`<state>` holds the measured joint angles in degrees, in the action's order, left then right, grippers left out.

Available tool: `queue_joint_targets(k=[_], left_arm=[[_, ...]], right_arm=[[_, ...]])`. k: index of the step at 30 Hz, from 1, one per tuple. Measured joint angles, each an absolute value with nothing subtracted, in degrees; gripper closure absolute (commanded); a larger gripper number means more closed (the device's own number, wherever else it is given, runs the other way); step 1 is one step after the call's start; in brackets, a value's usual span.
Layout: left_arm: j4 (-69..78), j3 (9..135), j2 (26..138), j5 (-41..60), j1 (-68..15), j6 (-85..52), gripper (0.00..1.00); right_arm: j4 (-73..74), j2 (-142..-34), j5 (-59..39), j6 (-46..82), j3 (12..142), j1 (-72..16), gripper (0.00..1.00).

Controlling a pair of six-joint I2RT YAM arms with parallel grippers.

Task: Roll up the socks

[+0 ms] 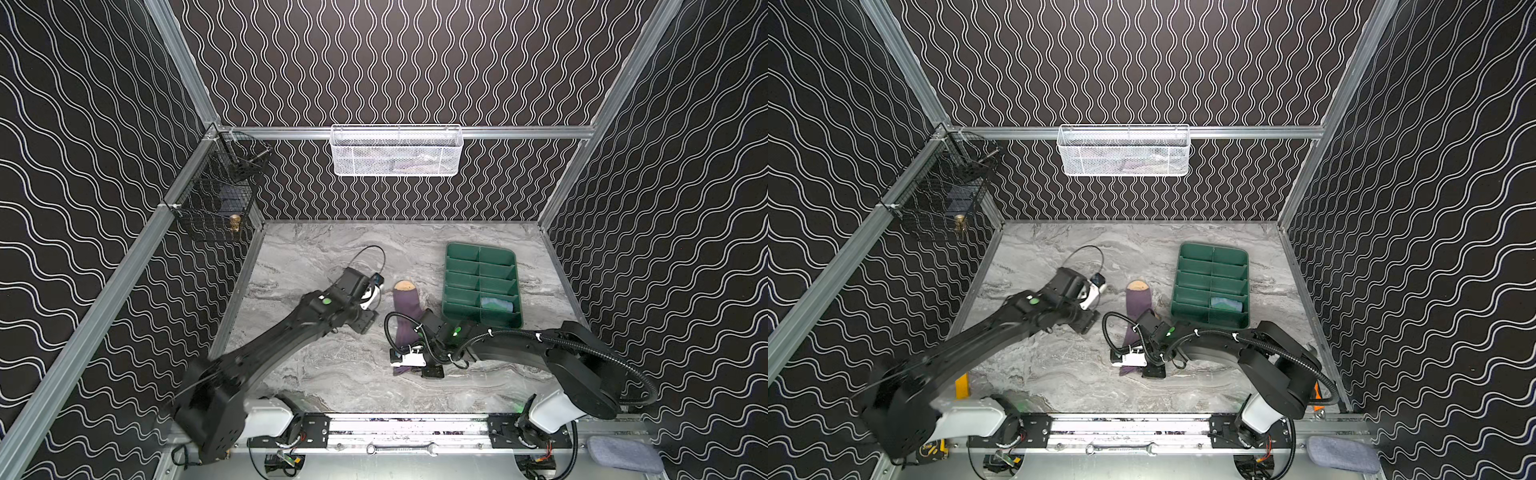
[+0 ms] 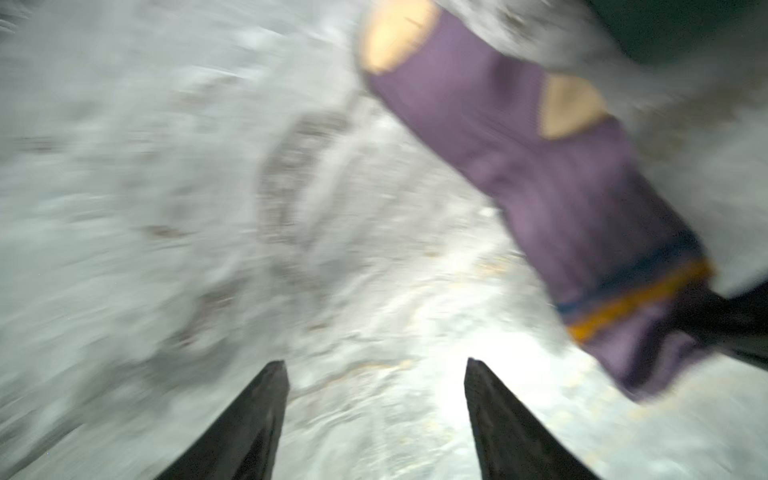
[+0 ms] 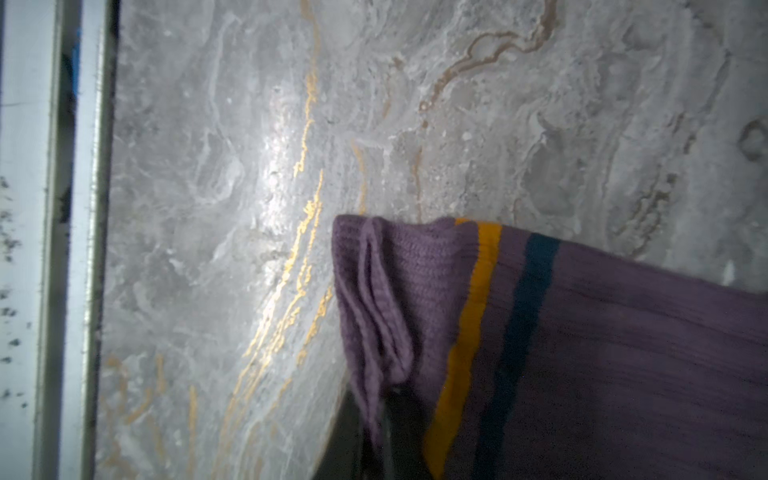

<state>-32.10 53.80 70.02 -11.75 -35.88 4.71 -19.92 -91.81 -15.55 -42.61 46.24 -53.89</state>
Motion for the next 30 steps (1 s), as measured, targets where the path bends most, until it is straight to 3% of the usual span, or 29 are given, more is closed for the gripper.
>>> queue_joint_targets(k=[5,11,23,30], left_arm=[[-29.04,51.68,56.73,-21.50,-35.73,4.75,0.30],[-24.51,51.53,47.33,-13.19,-35.73,12.34,0.29],[-28.47,57.67,51.35,6.48,-36.32,31.53,0.26],[-30.06,52.01,56.31,1.63,-49.58,39.77,0.25]], right_arm=[[-22.20,-94.59,-19.35,-41.43,48.56,-51.68,1.00],[-27.94,-101.25,-25.50,-39.90,56.14,-45.89,1.00],[-38.74,-113.21,-36.80,-39.64,68.14,-39.05,1.00],[-40.84,-114.69,-38.30,-39.59,69.58,-36.53,1.00]])
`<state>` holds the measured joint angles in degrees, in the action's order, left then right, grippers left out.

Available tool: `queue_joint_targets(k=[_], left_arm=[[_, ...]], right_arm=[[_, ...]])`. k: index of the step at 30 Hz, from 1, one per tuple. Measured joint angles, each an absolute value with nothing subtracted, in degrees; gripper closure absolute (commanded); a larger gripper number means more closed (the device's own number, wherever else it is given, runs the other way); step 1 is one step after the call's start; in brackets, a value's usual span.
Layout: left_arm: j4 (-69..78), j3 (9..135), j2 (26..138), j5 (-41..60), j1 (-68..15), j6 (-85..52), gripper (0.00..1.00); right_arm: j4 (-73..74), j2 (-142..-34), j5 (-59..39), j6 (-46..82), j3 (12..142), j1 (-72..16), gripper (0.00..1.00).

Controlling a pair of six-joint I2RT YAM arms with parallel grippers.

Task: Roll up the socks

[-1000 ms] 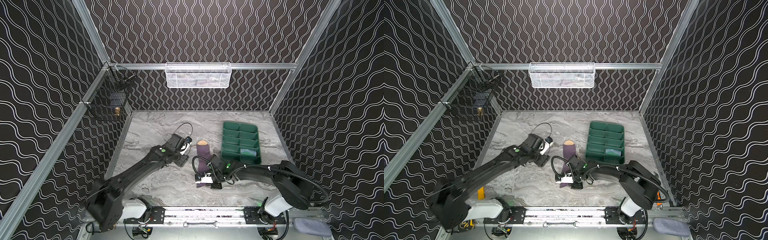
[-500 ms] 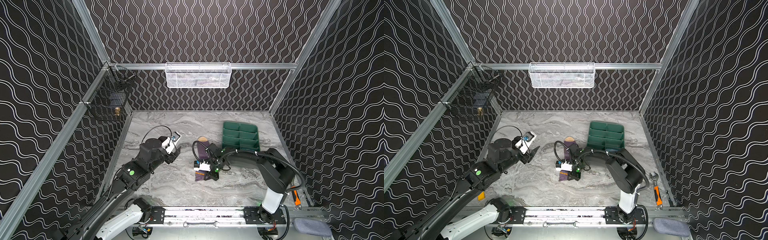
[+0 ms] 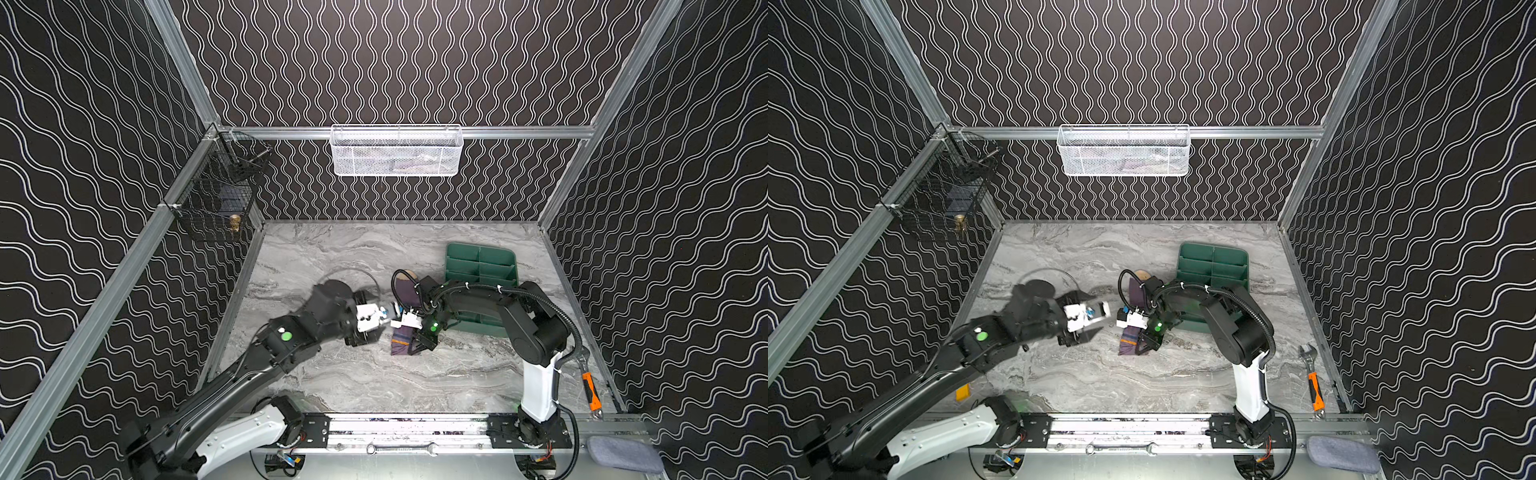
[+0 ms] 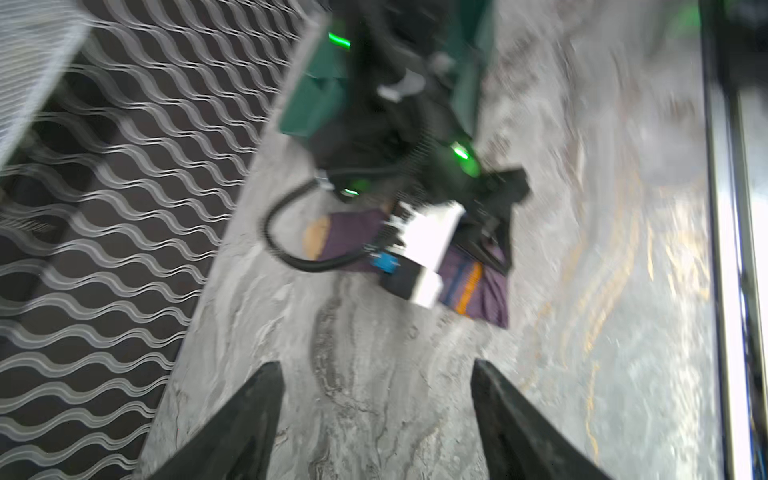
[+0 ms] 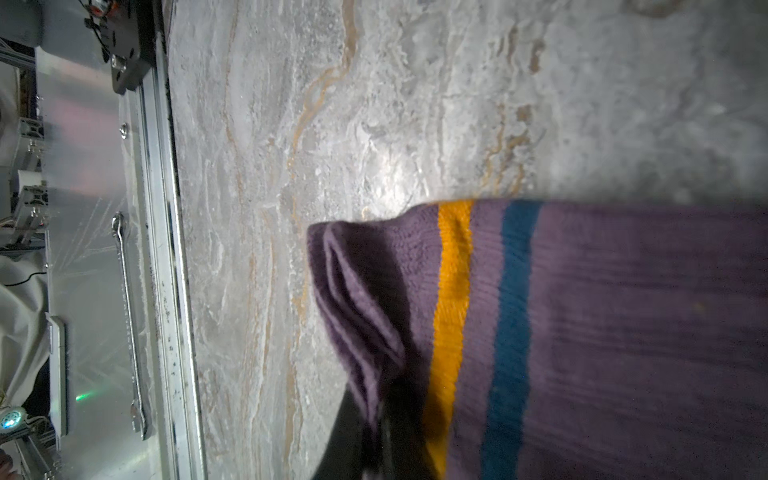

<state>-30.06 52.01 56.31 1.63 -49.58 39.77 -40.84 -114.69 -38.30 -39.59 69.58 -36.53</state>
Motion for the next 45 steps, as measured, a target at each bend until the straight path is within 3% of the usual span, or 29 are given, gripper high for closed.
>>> queue_joint_targets(k=[4,7,15,23,29,35,45], left_arm=[[-27.90,47.20,63.48,-4.84,-58.41,42.30,0.25],[-24.08,43.94,69.56,-7.57,-60.03,42.30,0.25],[-12.12,42.44,84.03,-9.10,-58.37,38.41,0.27],[-7.16,43.29,89.52,-6.50,-54.57,35.94,0.32],[-7.01,45.36,92.79,-1.78,-54.00,35.73,0.45],[-7.70,47.68,95.88,1.19,-53.87,36.16,0.74],[-8.56,50.02,98.32,0.01,-53.45,39.29,0.91]], right_arm=[[-41.98,-115.98,-39.40,-39.62,70.70,-35.79,1.00],[-42.96,-116.75,-39.92,-39.64,71.53,-35.57,1.00],[-43.44,-116.77,-39.79,-39.70,71.88,-35.51,1.00],[-42.00,-115.72,-38.37,-39.75,71.20,-35.46,1.00],[-41.28,-116.01,-38.22,-40.03,71.66,-35.09,1.00],[-41.30,-116.05,-38.22,-41.15,71.72,-34.96,1.00],[-40.69,-115.09,-36.62,-42.24,71.35,-34.59,1.00]])
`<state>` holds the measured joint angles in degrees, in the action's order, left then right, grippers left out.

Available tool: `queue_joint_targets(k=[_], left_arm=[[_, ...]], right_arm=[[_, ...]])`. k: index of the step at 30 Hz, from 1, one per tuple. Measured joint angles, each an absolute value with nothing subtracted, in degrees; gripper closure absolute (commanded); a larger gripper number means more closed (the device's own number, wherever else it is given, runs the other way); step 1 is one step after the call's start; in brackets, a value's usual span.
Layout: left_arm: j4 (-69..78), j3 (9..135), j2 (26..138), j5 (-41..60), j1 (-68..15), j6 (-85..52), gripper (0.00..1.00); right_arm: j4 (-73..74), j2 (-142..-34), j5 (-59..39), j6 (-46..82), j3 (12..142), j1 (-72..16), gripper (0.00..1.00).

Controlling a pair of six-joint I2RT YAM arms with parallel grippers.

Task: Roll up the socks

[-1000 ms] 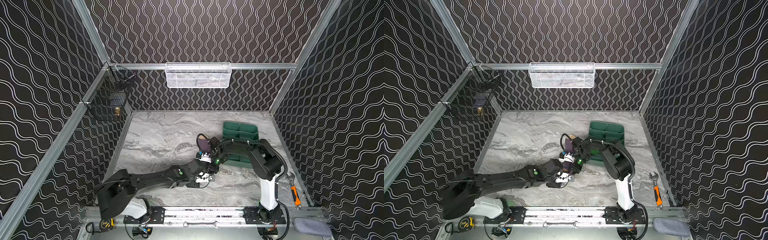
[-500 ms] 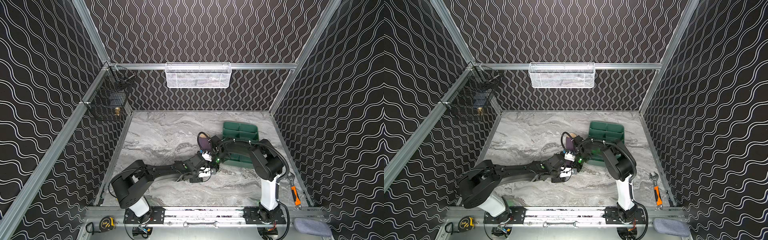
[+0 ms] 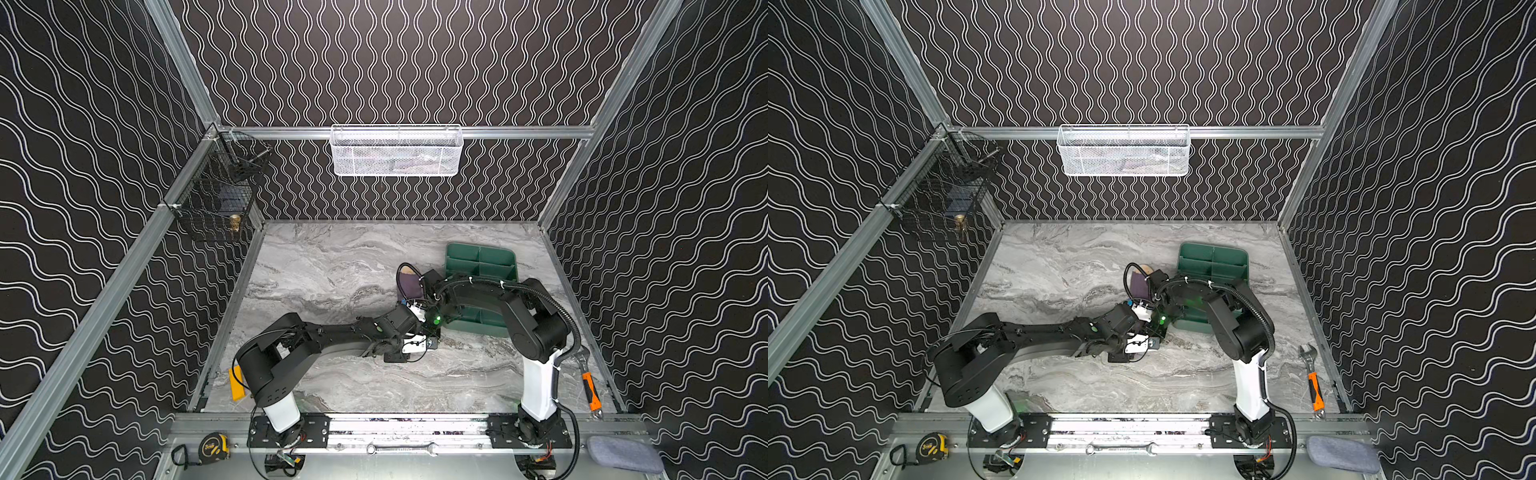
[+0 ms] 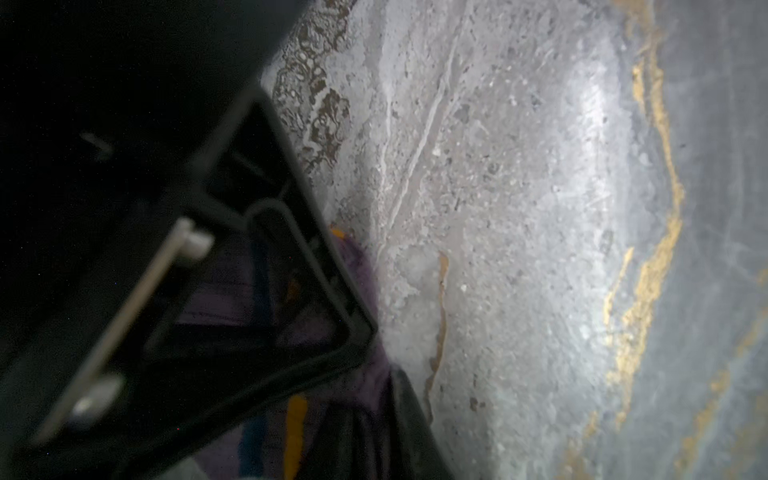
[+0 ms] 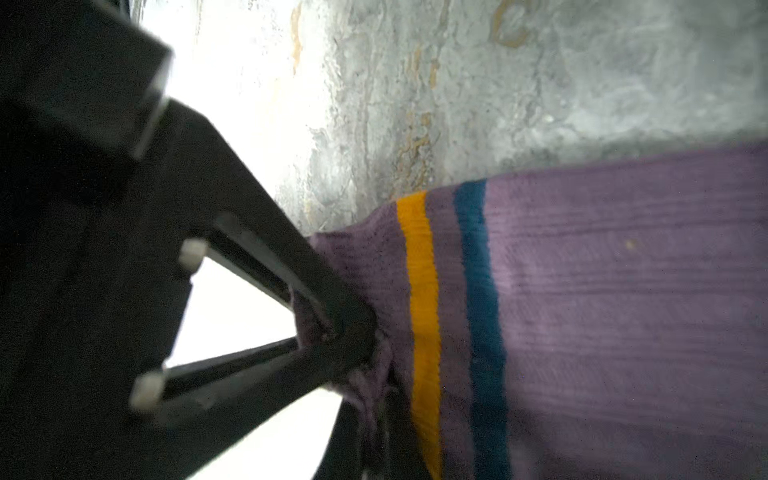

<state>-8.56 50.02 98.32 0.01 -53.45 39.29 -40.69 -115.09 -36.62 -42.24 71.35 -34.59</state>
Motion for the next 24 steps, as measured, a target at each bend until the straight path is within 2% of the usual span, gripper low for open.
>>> queue_joint_targets(k=[4,9,10,11,12,16,20,24], left_arm=[[-9.74,50.89,98.59,-1.52,-53.45,39.27,1.00],[-13.23,52.93,98.67,-2.85,-53.10,38.94,1.00],[-14.44,53.45,98.65,-2.74,-52.84,38.89,1.00],[-16.23,54.26,98.63,-2.57,-52.38,38.83,1.00],[-18.02,55.02,98.61,-2.20,-51.90,38.46,1.00],[-26.70,58.33,98.70,1.56,-49.45,32.69,1.00],[-37.08,60.51,99.98,3.16,-45.58,27.11,1.00],[-38.89,62.19,101.58,4.80,-41.36,20.82,1.00]], right_arm=[[-39.62,-114.96,-36.21,-42.76,71.40,-34.52,1.00],[-37.58,-114.69,-35.48,-42.92,71.53,-34.48,1.00],[-36.95,-114.56,-35.29,-42.83,71.53,-34.48,0.94],[-36.14,-114.48,-35.09,-42.54,71.50,-34.52,0.79],[-35.24,-114.32,-34.92,-42.35,71.42,-34.52,0.72],[-30.44,-112.22,-31.57,-40.45,70.83,-34.54,0.57],[-29.10,-107.20,-26.83,-38.87,68.79,-34.33,0.55],[-28.75,-99.26,-26.39,-38.41,66.13,-32.38,0.55]])
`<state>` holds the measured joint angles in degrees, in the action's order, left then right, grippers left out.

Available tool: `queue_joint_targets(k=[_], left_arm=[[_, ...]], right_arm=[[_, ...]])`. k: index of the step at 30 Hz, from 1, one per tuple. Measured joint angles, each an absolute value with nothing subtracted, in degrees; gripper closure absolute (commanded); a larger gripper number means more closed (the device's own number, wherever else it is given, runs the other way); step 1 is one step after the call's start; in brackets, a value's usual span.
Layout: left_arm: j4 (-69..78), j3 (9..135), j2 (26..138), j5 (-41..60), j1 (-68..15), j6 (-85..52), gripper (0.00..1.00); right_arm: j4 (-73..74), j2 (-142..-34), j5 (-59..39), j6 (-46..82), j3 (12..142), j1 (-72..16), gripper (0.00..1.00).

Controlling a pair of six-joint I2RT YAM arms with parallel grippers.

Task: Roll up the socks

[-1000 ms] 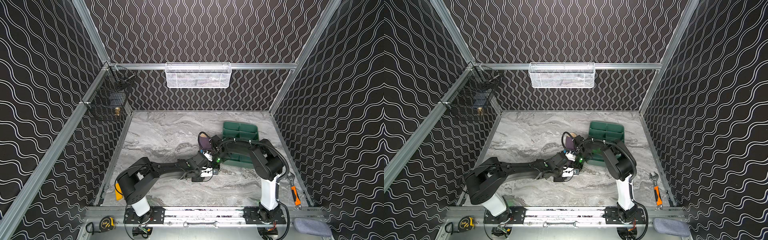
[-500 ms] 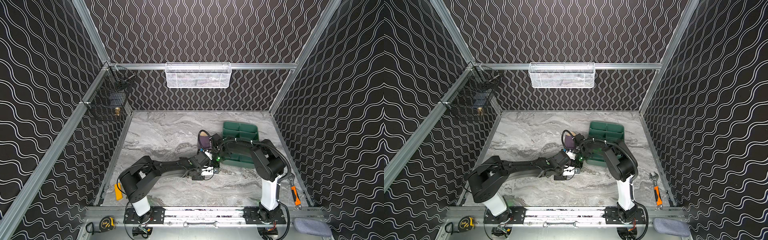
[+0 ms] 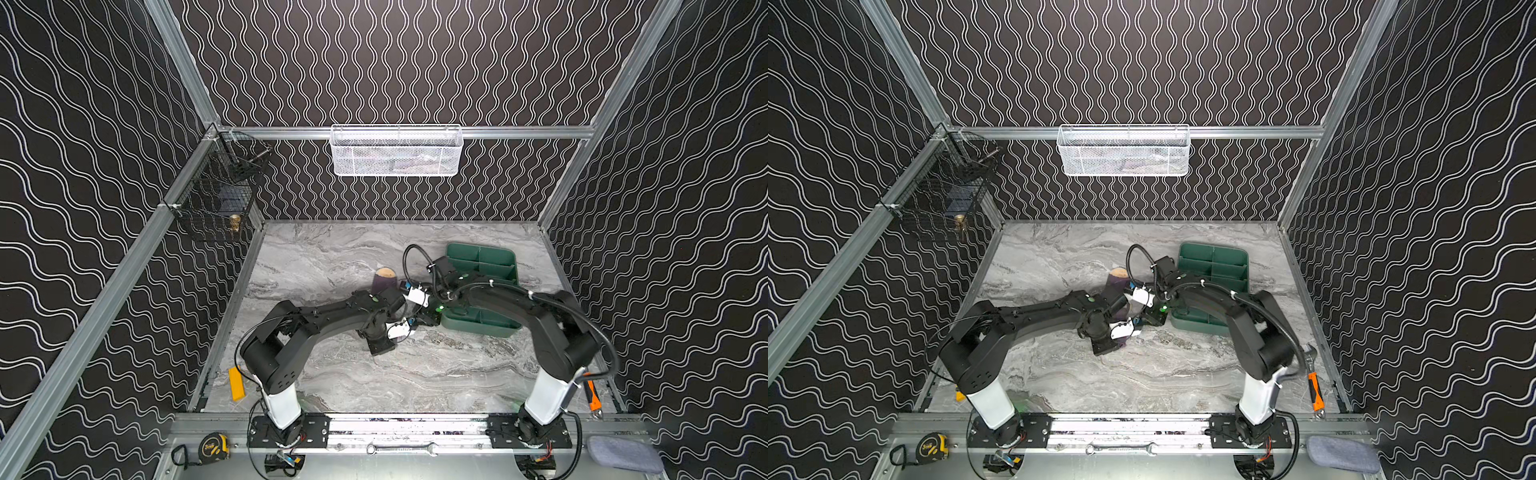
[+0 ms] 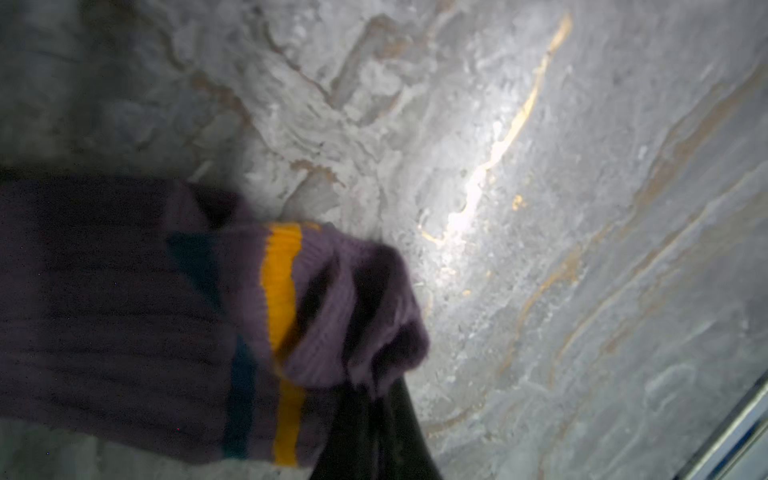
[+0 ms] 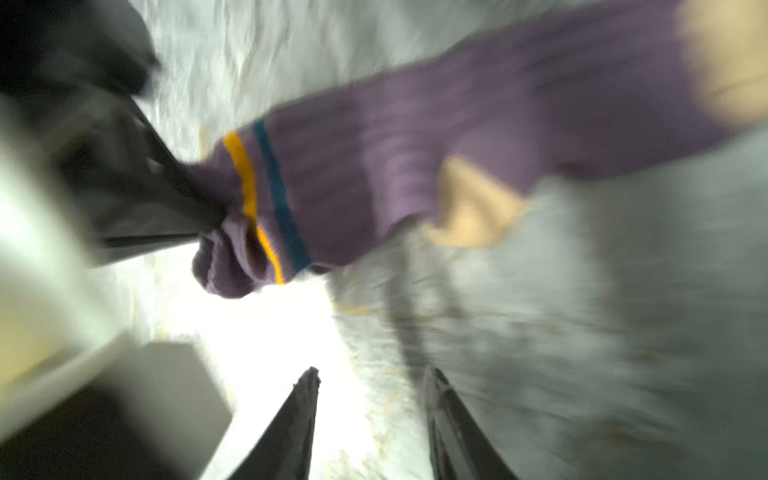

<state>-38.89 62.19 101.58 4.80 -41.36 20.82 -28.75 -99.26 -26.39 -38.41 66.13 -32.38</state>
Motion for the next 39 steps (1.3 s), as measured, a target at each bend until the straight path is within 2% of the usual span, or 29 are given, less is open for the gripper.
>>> queue_joint_targets(k=[3,8,11,13,16,22,27,29,32,39], left_arm=[[-37.06,63.00,102.32,4.10,-38.65,17.21,1.00],[-32.58,66.02,104.51,10.48,-38.09,15.59,1.00],[-36.05,67.90,107.55,13.47,-33.93,14.94,1.00],[-37.91,69.65,109.51,17.17,-33.71,14.96,1.00],[-38.85,70.50,110.48,19.81,-33.23,14.96,1.00],[-41.10,71.40,111.68,23.33,-33.26,14.98,1.00],[-45.80,75.68,116.79,29.74,-32.82,15.03,1.00],[-47.51,76.97,118.56,33.01,-32.64,15.03,1.00],[-48.84,77.60,119.79,35.86,-32.56,15.03,1.00],[-51.35,77.89,121.12,39.86,-32.23,15.27,1.00]], right_arm=[[-28.42,-92.92,-25.17,-37.54,63.70,-30.24,0.55],[-21.56,-83.09,-19.46,-35.57,58.65,-27.97,0.55],[-17.02,-72.66,-15.07,-35.03,54.00,-26.41,0.55],[-12.45,-68.03,-14.48,-35.14,50.41,-26.85,0.45],[-8.56,-63.22,-9.85,-36.01,44.47,-26.48,0.45],[-8.86,-61.41,-7.64,-37.67,44.86,-27.27,0.46],[-6.83,-58.65,-6.20,-46.44,39.86,-40.25,0.46],[-6.94,-60.47,-3.57,-50.96,38.04,-47.29,0.46],[-6.63,-65.28,-1.61,-55.81,37.15,-52.99,0.46],[-3.01,-78.78,0.78,-62.89,38.33,-55.55,0.51]])
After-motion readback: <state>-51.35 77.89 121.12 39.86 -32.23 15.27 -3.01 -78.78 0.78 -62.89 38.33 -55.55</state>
